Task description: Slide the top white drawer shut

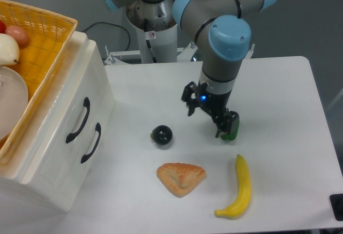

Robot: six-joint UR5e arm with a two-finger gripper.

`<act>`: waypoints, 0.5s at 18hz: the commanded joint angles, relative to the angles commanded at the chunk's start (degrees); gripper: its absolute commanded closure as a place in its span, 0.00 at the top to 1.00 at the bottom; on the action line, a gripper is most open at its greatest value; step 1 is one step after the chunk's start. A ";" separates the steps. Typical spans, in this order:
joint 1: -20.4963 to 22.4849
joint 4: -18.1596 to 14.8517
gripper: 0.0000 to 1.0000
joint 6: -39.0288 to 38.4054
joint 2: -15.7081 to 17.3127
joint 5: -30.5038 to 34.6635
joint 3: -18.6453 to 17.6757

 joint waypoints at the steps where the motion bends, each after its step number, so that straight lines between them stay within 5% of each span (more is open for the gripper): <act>1: 0.79 -0.26 1.00 0.45 0.35 -0.35 0.17; 9: 3.26 -0.26 1.00 3.88 1.85 0.00 -0.44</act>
